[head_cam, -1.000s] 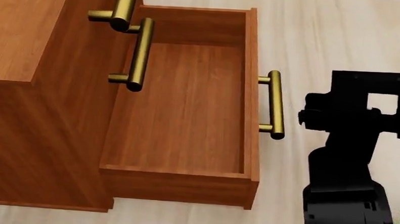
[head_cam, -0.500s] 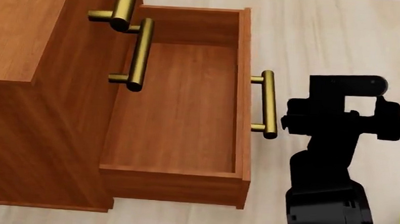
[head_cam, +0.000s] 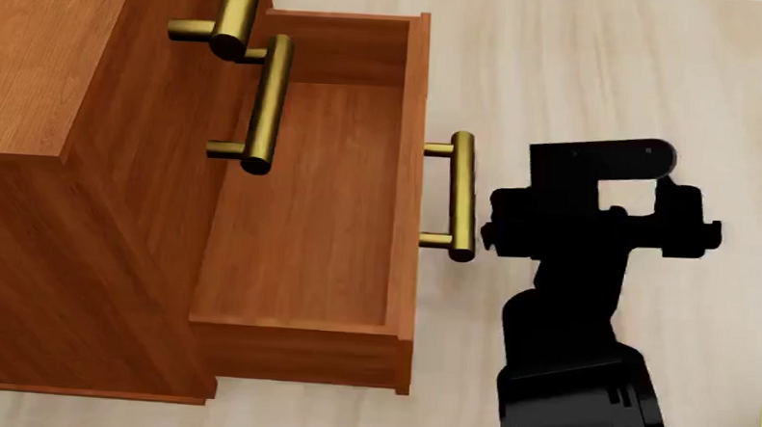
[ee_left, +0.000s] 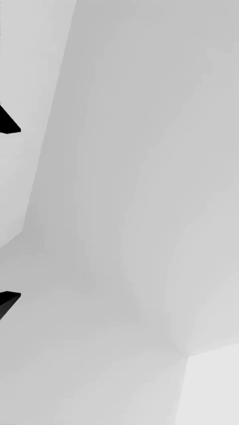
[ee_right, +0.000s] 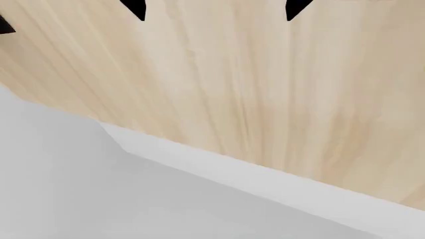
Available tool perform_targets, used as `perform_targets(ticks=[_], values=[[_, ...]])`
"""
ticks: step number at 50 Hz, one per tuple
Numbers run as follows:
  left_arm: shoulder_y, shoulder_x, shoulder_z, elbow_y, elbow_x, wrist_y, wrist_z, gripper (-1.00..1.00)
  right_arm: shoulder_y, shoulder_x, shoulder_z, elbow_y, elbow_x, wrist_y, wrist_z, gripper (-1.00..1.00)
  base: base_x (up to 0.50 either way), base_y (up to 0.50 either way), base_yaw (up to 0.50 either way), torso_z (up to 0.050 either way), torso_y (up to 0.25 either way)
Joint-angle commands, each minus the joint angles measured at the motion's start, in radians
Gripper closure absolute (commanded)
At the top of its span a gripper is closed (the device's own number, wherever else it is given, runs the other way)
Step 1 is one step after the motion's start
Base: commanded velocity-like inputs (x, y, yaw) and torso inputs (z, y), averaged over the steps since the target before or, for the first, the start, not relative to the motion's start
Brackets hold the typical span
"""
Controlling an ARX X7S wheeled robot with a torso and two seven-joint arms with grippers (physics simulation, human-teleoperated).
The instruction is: Close the bottom drawer of the cabinet and open the top drawer.
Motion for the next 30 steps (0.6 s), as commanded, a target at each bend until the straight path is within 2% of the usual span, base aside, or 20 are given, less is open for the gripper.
perform_targets(ticks=[1, 24, 30], values=[[0.002, -0.001, 0.0, -0.002, -0.009, 0.006, 0.002, -1.0, -0.033, -0.033, -0.031, -0.12, 0.016, 0.051, -0.018, -1.0, 0.0, 0.0, 0.0, 0.0, 0.0], [0.004, -0.009, 0.005, -0.004, -0.029, 0.004, 0.0, -1.0, 0.046, -0.105, -0.106, 0.054, 0.022, -0.052, -0.036, -1.0, 0.0, 0.0, 0.0, 0.0, 0.0], [0.006, -0.008, 0.004, -0.006, -0.033, 0.007, 0.0, -1.0, 0.062, -0.127, -0.171, 0.085, 0.055, -0.069, -0.038, -1.0, 0.0, 0.0, 0.0, 0.0, 0.0]])
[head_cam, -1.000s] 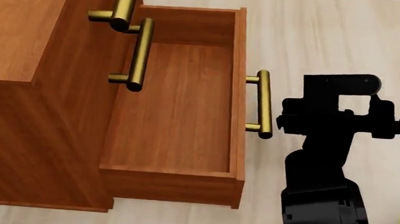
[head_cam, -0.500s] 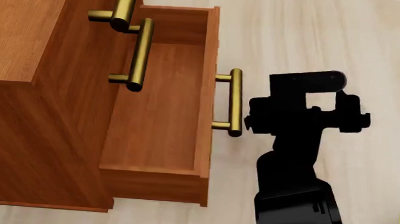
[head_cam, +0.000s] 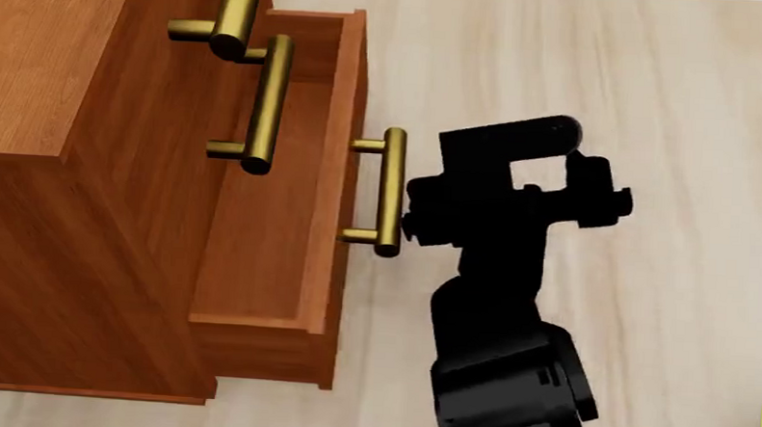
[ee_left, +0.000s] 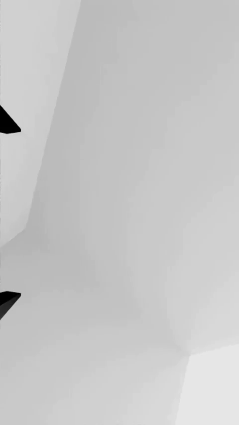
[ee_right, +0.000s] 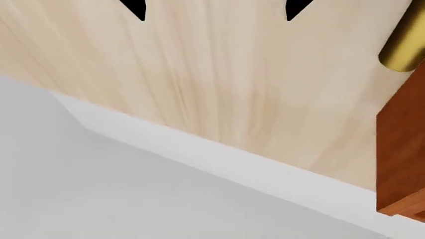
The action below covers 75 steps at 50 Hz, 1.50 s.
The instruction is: Close the bottom drawer of the cabinet and open the top drawer.
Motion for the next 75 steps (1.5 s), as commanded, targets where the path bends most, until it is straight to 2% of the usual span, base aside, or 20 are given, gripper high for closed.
perform_targets(ticks=[1, 11, 28, 34, 40, 51, 75], values=[[0.003, -0.002, 0.0, 0.002, -0.009, 0.001, -0.003, -1.0, 0.032, -0.04, -0.091, 0.058, 0.059, -0.035, -0.003, -1.0, 0.0, 0.0, 0.0, 0.0, 0.0], [0.002, -0.004, 0.002, -0.001, -0.011, 0.006, -0.002, -1.0, 0.085, -0.042, -0.35, 0.137, 0.315, -0.107, 0.052, -1.0, 0.0, 0.0, 0.0, 0.0, 0.0], [0.004, -0.005, 0.003, -0.005, -0.019, 0.016, 0.001, -1.0, 0.184, -0.043, -0.963, 0.196, 0.891, -0.257, 0.15, -1.0, 0.0, 0.0, 0.0, 0.0, 0.0], [0.005, -0.007, 0.004, -0.001, -0.02, 0.014, -0.004, -1.0, 0.199, -0.043, -1.091, 0.177, 1.015, -0.288, 0.167, -1.0, 0.0, 0.0, 0.0, 0.0, 0.0], [0.004, -0.007, 0.007, -0.006, -0.016, 0.021, -0.002, -1.0, 0.2, -0.043, -1.146, 0.142, 1.06, -0.298, 0.181, -1.0, 0.0, 0.0, 0.0, 0.0, 0.0], [0.006, -0.01, 0.009, -0.005, -0.02, 0.021, -0.003, -1.0, 0.205, -0.043, -1.157, 0.12, 1.101, -0.291, 0.159, -1.0, 0.0, 0.0, 0.0, 0.0, 0.0], [0.008, -0.015, 0.017, -0.004, -0.011, 0.025, -0.011, -1.0, 0.219, -0.043, -1.157, 0.138, 1.342, -0.351, 0.0, -1.0, 0.0, 0.0, 0.0, 0.0, 0.0]])
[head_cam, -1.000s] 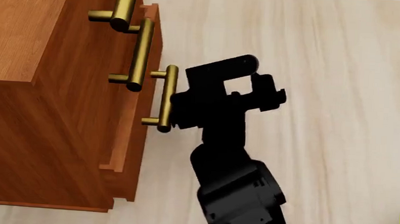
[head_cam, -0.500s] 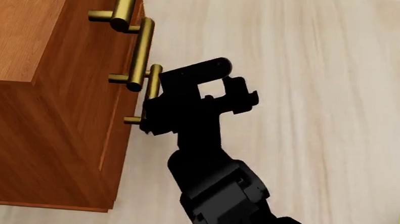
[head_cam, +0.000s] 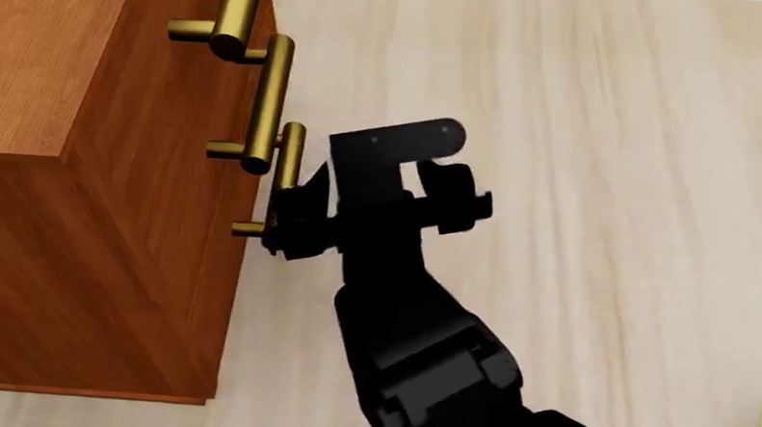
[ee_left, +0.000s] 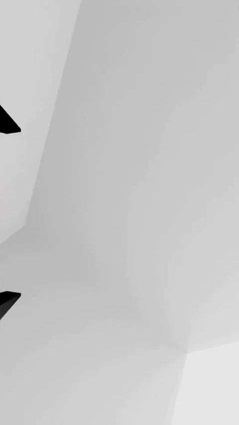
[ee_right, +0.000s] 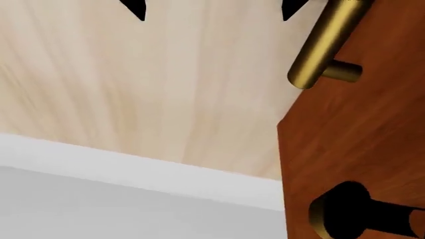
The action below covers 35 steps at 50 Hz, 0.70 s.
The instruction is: Close the bottom drawer of the cabinet and open the top drawer.
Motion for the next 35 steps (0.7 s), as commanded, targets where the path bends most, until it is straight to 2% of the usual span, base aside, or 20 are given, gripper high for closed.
perform_targets(ticks=[1, 7, 14, 23, 30, 35], values=[[0.001, -0.002, 0.003, -0.001, 0.003, 0.002, -0.004, -1.0, 0.016, -0.019, -0.015, -0.015, 0.091, -0.011, -0.077, -1.0, 0.0, 0.0, 0.0, 0.0, 0.0], [0.001, -0.005, 0.006, -0.004, 0.001, 0.001, -0.003, -1.0, 0.012, -0.006, -0.026, -0.044, 0.063, -0.03, -0.023, -1.0, 0.0, 0.0, 0.0, 0.0, 0.0], [0.001, -0.007, 0.006, -0.002, -0.002, 0.003, -0.004, -1.0, 0.009, 0.3, -0.05, -0.589, -0.001, -0.059, 0.289, -1.0, 0.0, 0.0, 0.0, 0.0, 0.0], [0.001, -0.01, 0.011, -0.006, 0.002, 0.001, -0.007, -1.0, -0.022, 0.53, -0.058, -0.963, -0.065, -0.102, 0.48, -1.0, 0.0, 0.0, 0.0, 0.0, 0.0], [0.002, -0.013, 0.012, 0.0, 0.002, -0.006, -0.017, -1.0, -0.033, 0.61, -0.093, -1.132, -0.171, -0.095, 0.601, -1.0, 0.0, 0.0, 0.0, 0.0, 0.0], [0.001, -0.014, 0.015, -0.006, 0.003, -0.004, -0.015, -1.0, -0.057, 0.66, -0.097, -1.247, -0.181, -0.126, 0.606, -1.0, 0.0, 0.0, 0.0, 0.0, 0.0]])
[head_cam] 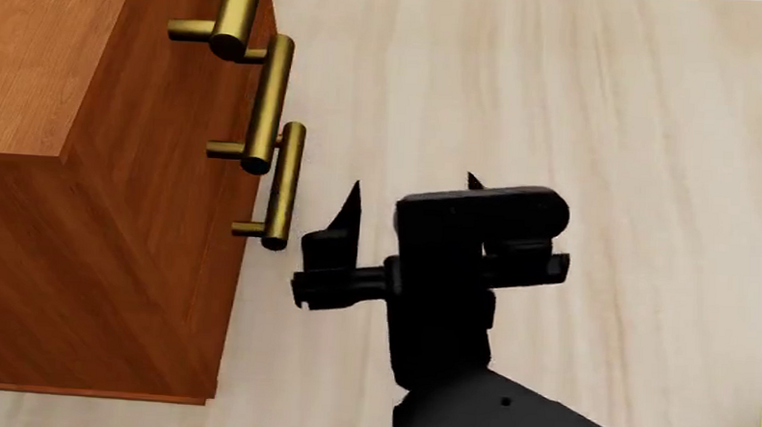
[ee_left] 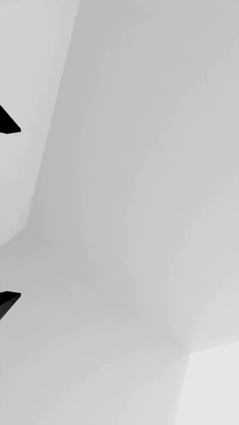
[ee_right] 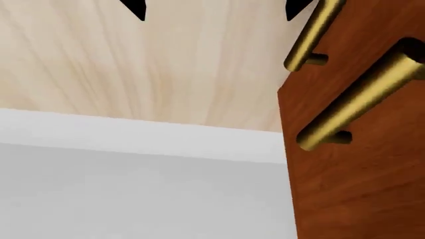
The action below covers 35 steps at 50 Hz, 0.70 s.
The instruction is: Close the bottom drawer of the cabinet and open the top drawer.
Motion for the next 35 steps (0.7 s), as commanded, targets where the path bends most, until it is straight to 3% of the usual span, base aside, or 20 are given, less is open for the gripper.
perform_targets(ticks=[1, 6, 14, 23, 35], values=[[0.0, -0.003, 0.004, -0.004, 0.002, 0.0, -0.003, -1.0, -0.036, 0.166, -0.022, -0.33, -0.085, -0.049, 0.137, -1.0, 0.0, 0.0, 0.0, 0.0, 0.0], [0.001, -0.003, 0.007, -0.004, 0.007, 0.001, -0.005, -1.0, -0.036, 0.228, -0.01, -0.435, -0.099, -0.064, 0.193, -1.0, 0.0, 0.0, 0.0, 0.0, 0.0], [0.002, -0.007, 0.011, -0.003, 0.012, -0.002, -0.009, -1.0, -0.058, 0.288, 0.042, -0.531, 0.058, -0.175, 0.103, -1.0, 0.0, 0.0, 0.0, 0.0, 0.0], [0.002, -0.009, 0.014, -0.004, 0.013, 0.0, -0.01, -1.0, -0.009, 0.341, 0.157, -0.641, 0.533, -0.25, -0.201, -1.0, 0.0, 0.0, 0.0, 0.0, 0.0], [0.001, -0.015, 0.019, -0.002, 0.013, -0.006, -0.017, -1.0, 0.074, 0.364, 0.301, -0.662, 1.039, -0.196, -0.319, -1.0, 0.0, 0.0, 0.0, 0.0, 0.0]])
